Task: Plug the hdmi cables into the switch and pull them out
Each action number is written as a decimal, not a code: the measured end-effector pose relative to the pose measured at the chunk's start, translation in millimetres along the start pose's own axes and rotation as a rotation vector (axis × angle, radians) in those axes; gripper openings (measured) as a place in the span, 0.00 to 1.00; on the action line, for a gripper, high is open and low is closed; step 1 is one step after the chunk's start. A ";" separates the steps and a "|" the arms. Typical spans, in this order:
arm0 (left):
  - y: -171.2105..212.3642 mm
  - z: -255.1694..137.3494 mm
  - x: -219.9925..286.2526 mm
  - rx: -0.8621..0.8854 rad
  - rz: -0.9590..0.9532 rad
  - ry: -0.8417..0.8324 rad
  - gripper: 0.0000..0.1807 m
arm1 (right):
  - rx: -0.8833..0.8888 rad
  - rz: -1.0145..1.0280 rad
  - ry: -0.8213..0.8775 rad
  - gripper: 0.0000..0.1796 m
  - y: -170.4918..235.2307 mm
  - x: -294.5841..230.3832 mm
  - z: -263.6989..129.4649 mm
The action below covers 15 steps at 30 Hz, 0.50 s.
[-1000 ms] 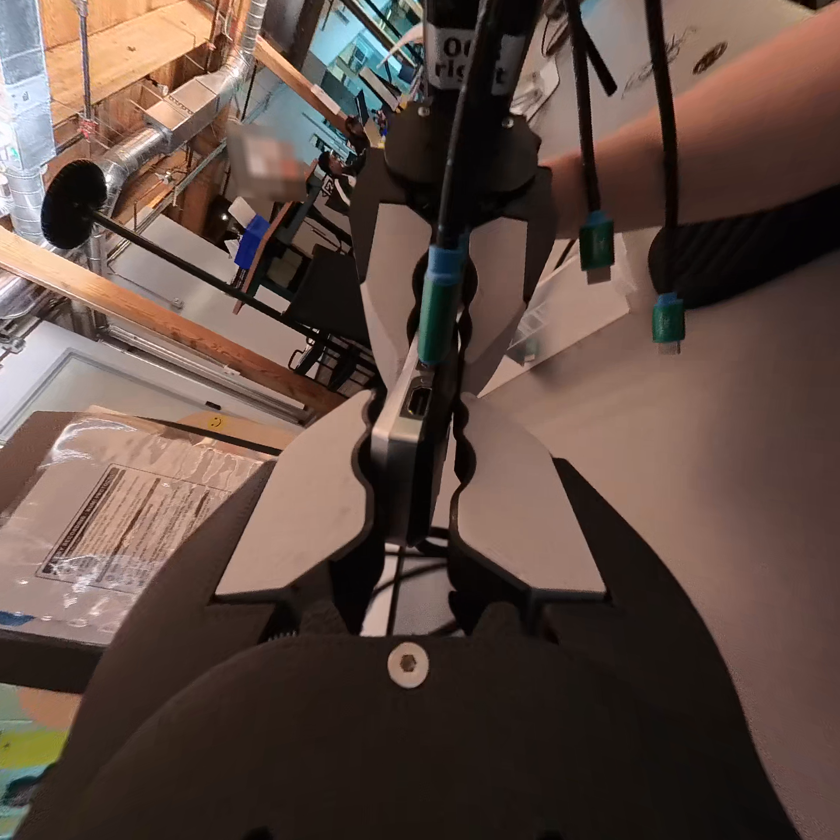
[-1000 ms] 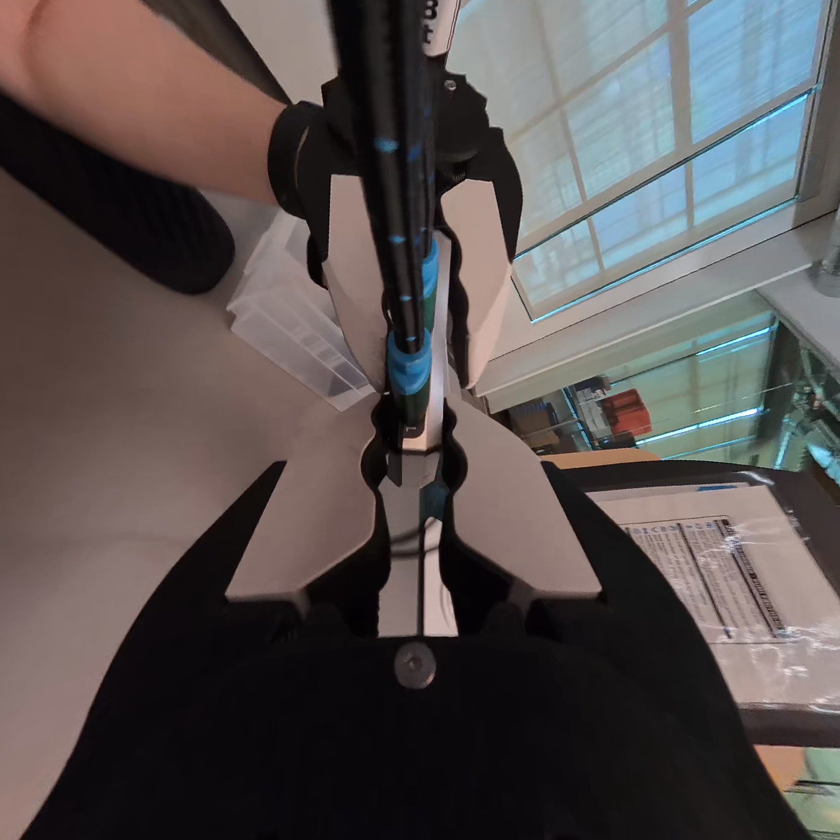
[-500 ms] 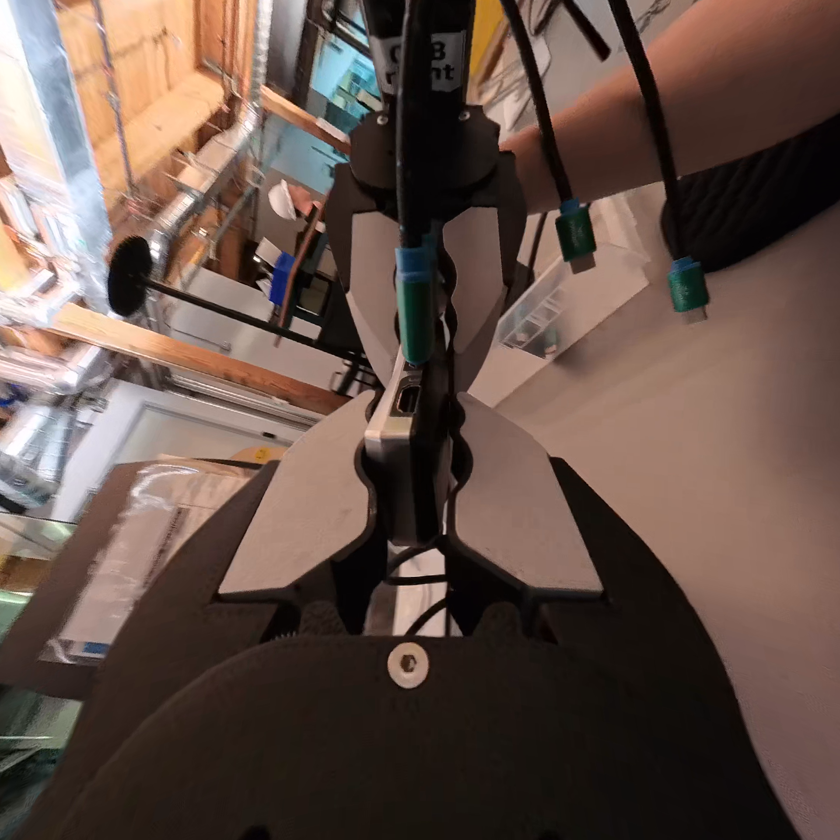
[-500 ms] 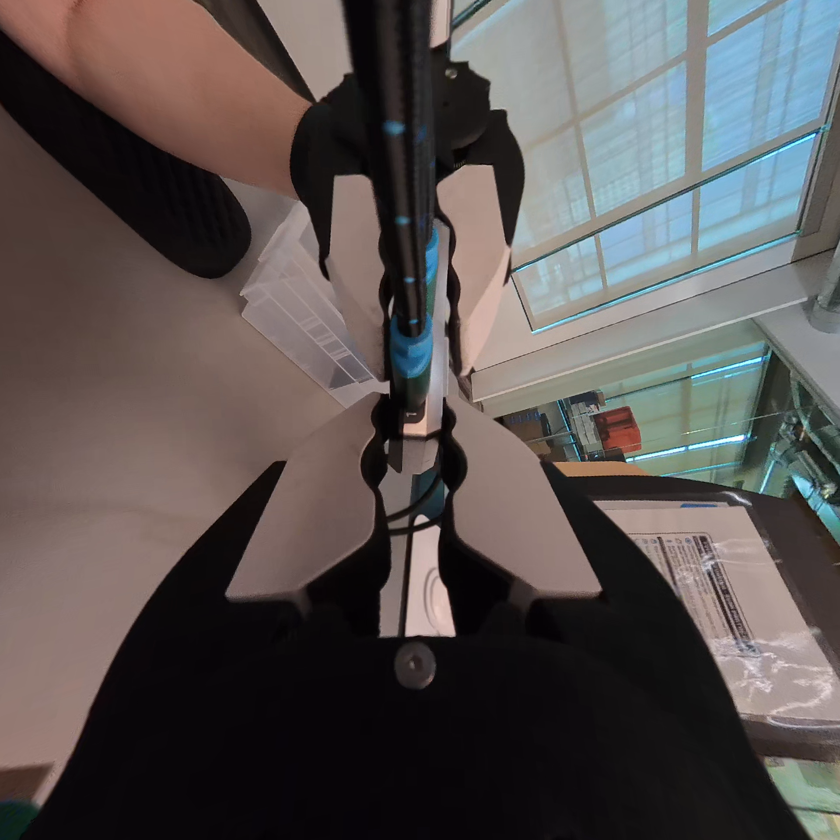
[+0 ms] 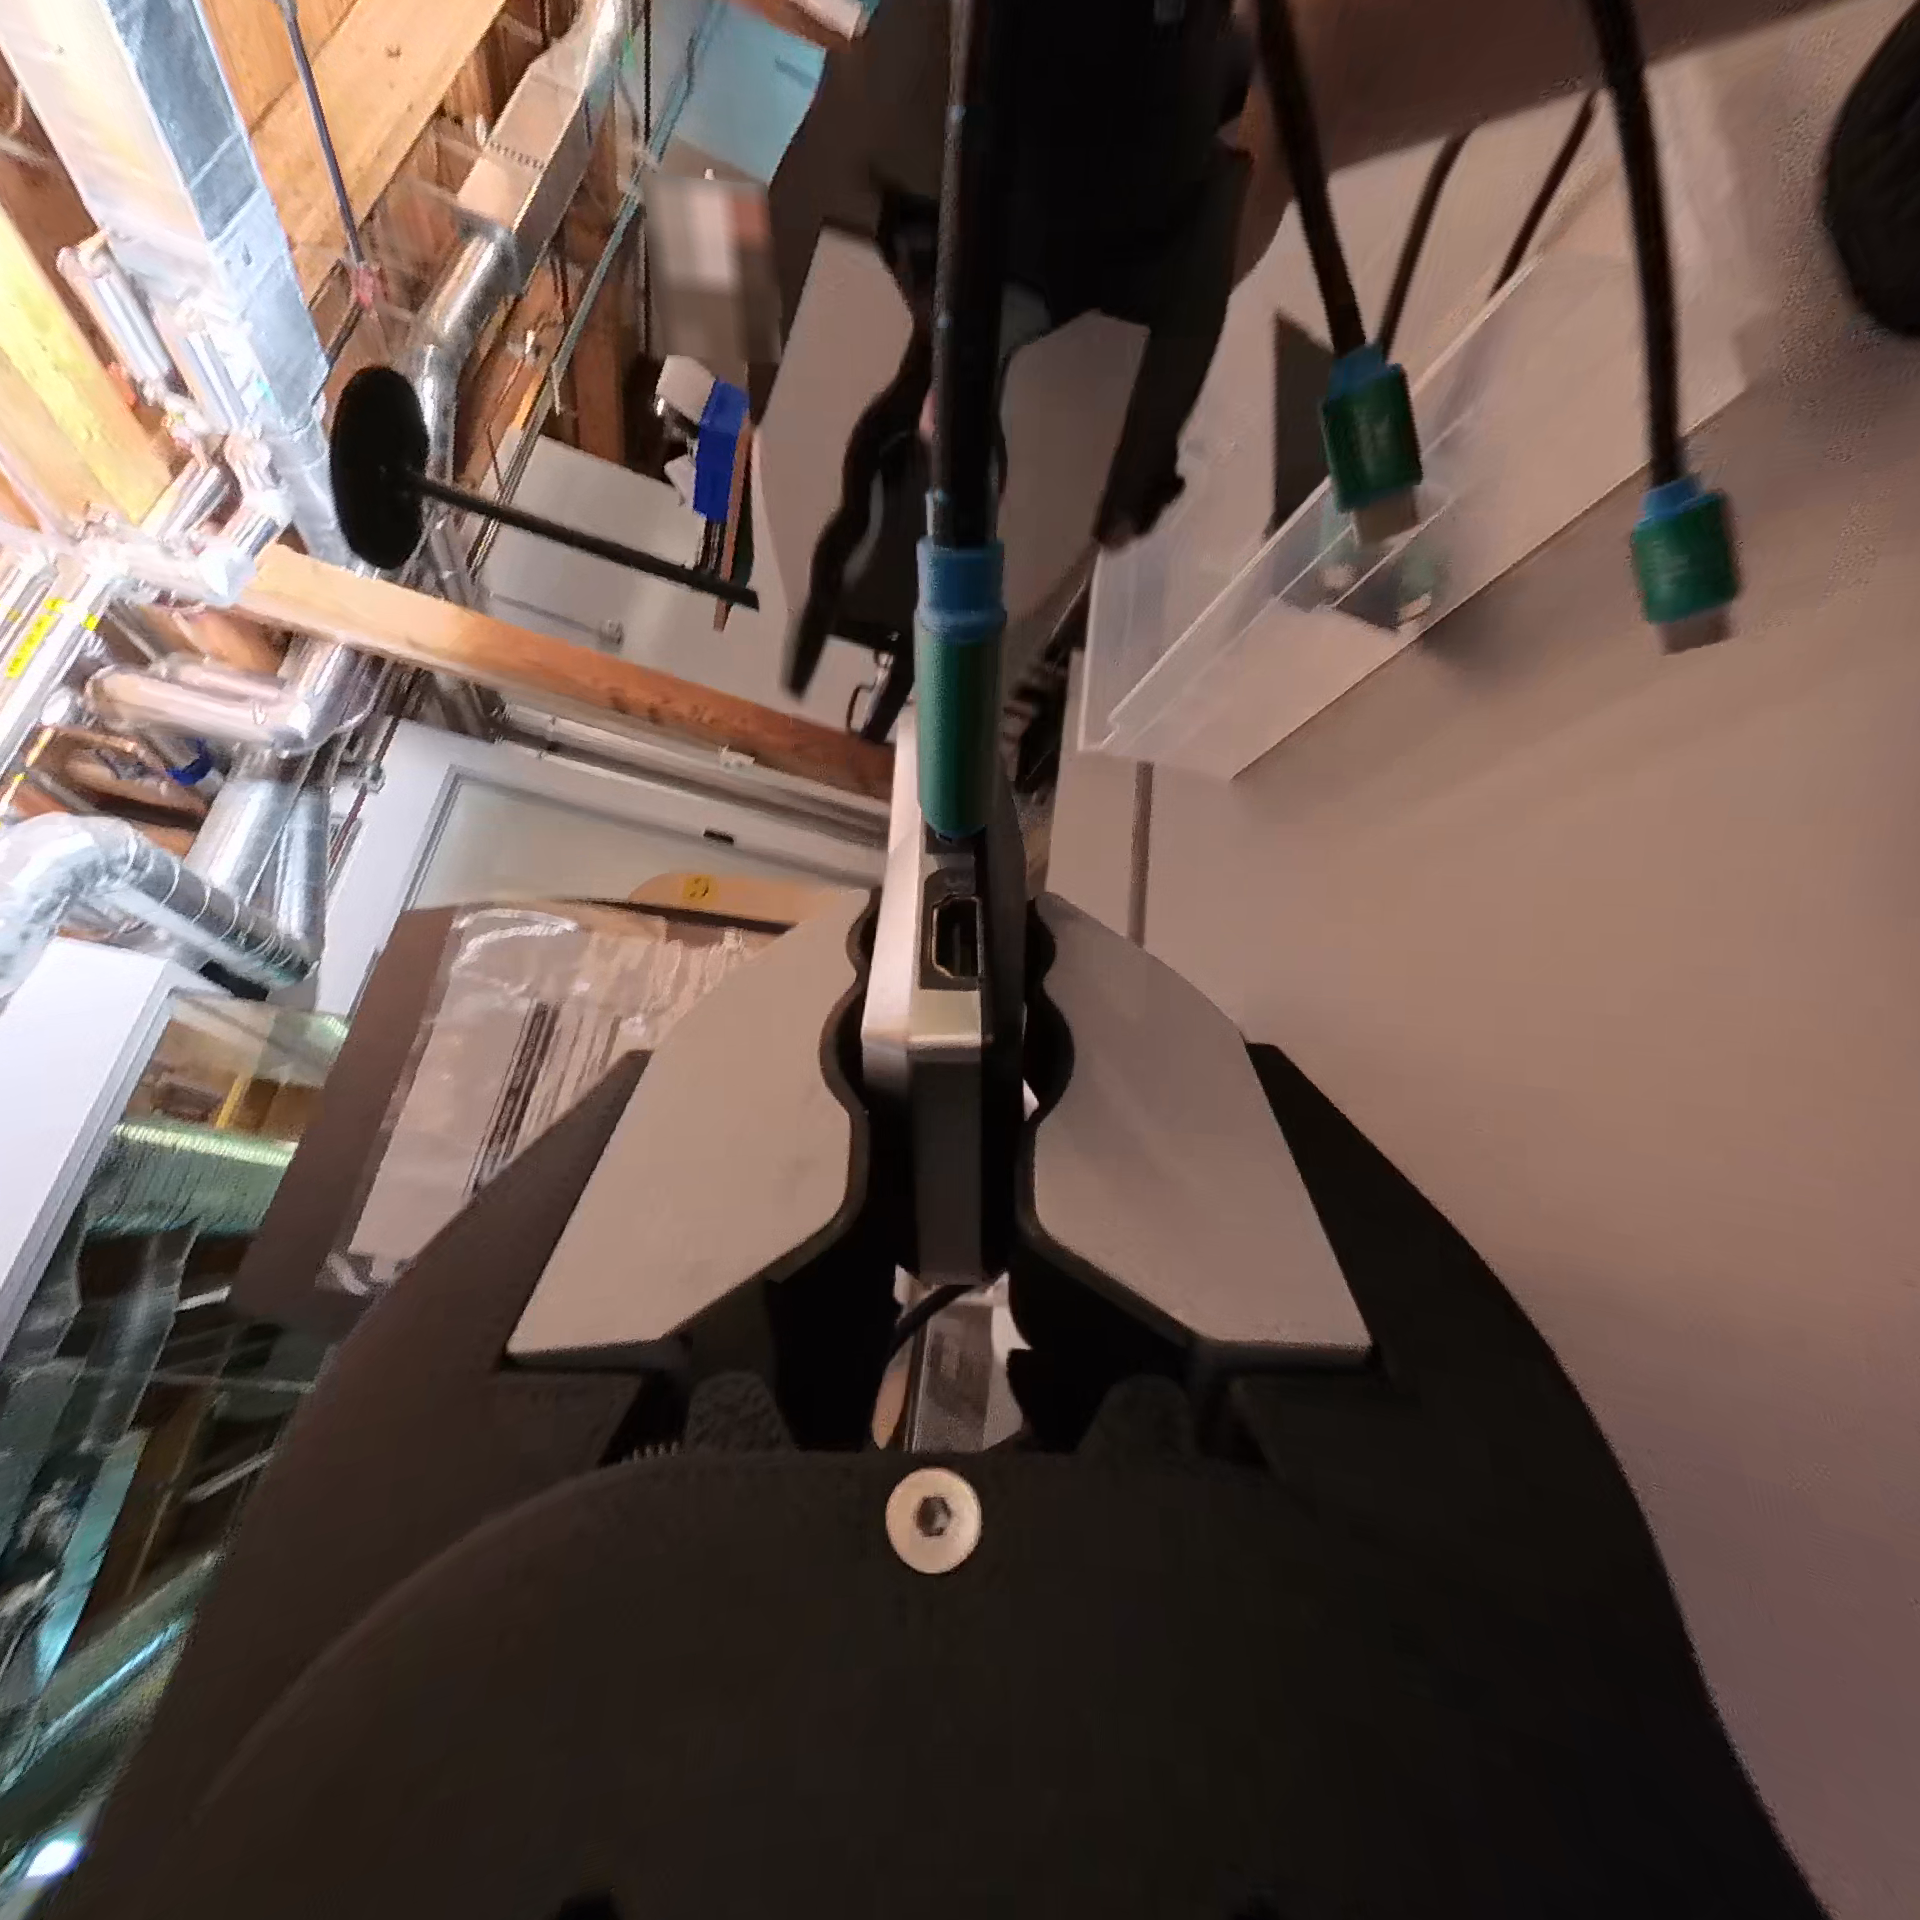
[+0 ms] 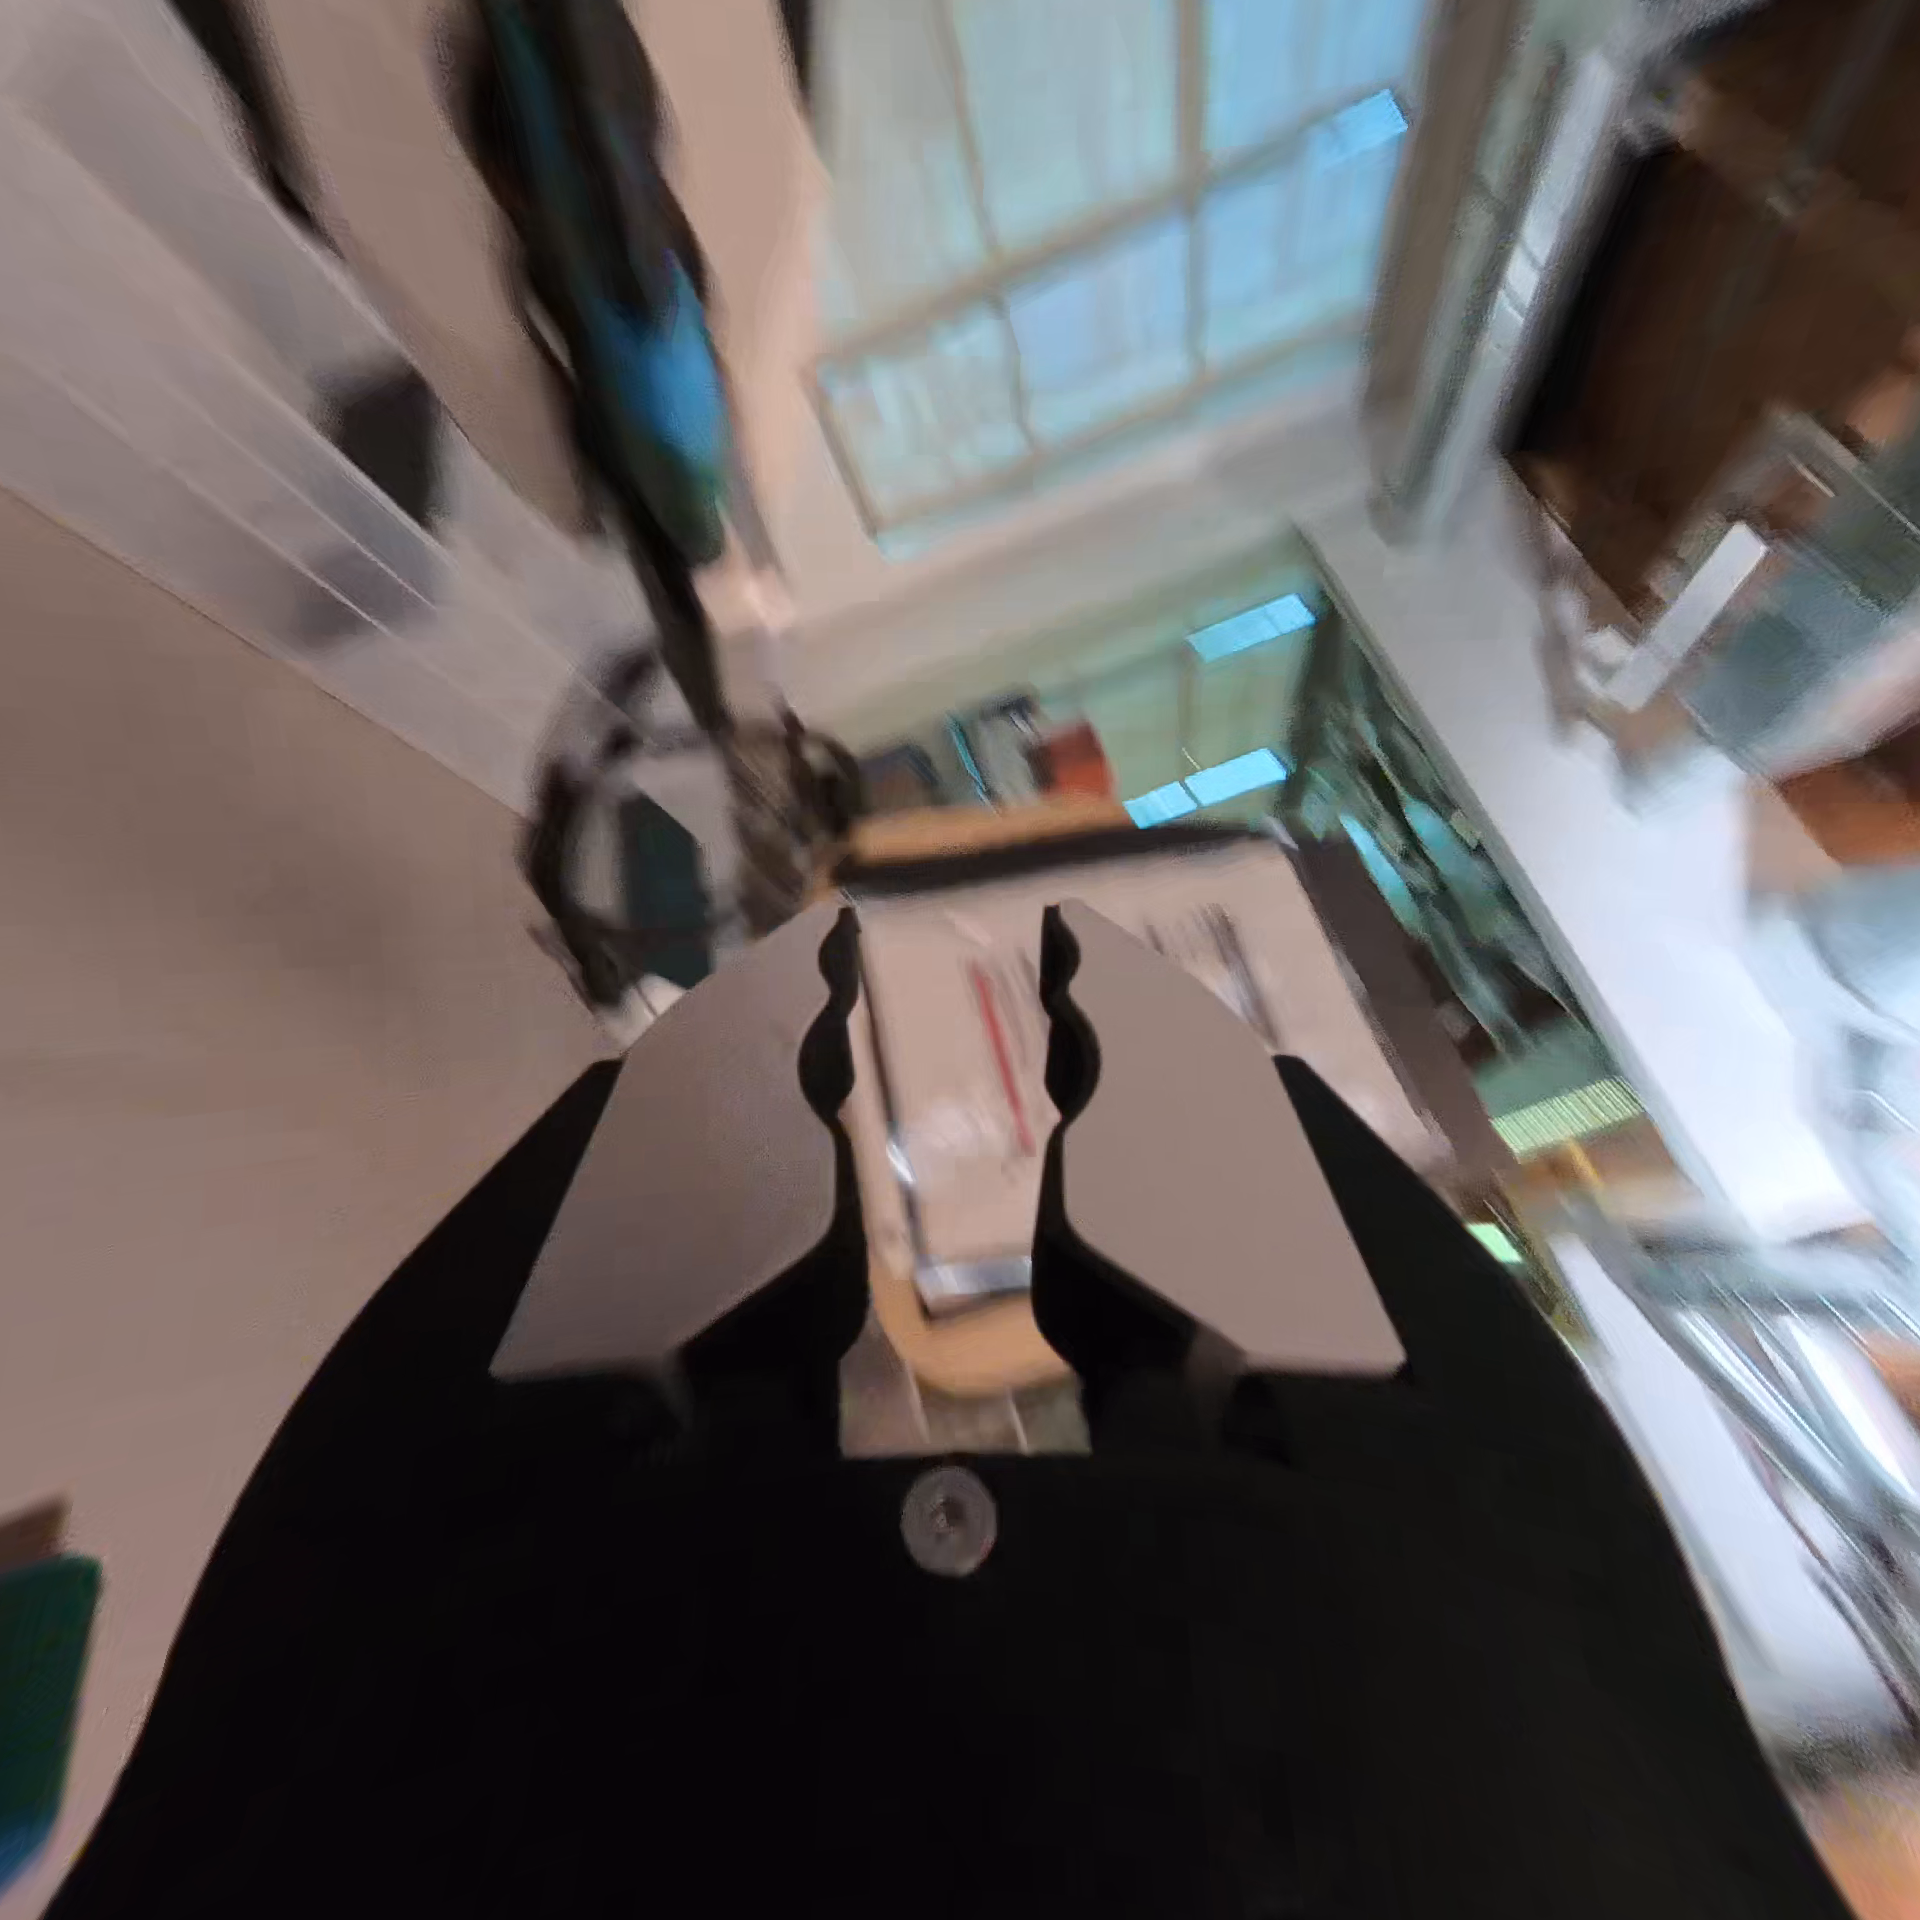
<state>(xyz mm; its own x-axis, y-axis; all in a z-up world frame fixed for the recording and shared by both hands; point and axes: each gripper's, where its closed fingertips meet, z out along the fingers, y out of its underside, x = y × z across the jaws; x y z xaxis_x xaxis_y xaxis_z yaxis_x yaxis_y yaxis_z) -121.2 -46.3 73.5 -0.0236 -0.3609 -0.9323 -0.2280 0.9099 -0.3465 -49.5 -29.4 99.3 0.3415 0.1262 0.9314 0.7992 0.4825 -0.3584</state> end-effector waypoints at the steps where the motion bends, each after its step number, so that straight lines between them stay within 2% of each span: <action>1: 4.8 -1.7 -5.7 -0.022 0.002 -0.023 0.13 | -0.105 -0.013 0.068 0.18 24.9 14.8 -6.5; 2: 9.1 -3.4 -10.9 -0.043 0.010 -0.047 0.13 | -0.220 -0.007 0.126 0.15 52.2 28.8 -15.8; 5: 17.2 -8.8 -26.0 -0.091 0.041 -0.126 0.13 | -0.596 0.147 0.250 0.15 132.5 57.2 -55.3; 8: 23.8 -18.4 -45.1 -0.125 0.044 -0.216 0.13 | -0.762 0.259 0.401 0.15 166.5 80.1 -96.5; 11: 35.5 -31.2 -68.1 -0.166 0.013 -0.326 0.13 | -0.682 0.485 0.515 0.15 166.8 97.0 -117.6; 15: 54.2 -46.6 -90.8 -0.237 -0.002 -0.447 0.13 | -0.339 0.671 0.620 0.12 108.0 130.1 -125.6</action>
<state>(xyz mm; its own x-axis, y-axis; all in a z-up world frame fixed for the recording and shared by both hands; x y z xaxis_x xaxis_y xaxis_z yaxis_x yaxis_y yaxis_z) -176.8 26.3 144.2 0.3845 -0.1926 -0.9028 -0.4437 0.8191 -0.3637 143.4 -69.7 173.7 0.9001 -0.2414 0.3627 0.4103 0.1895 -0.8920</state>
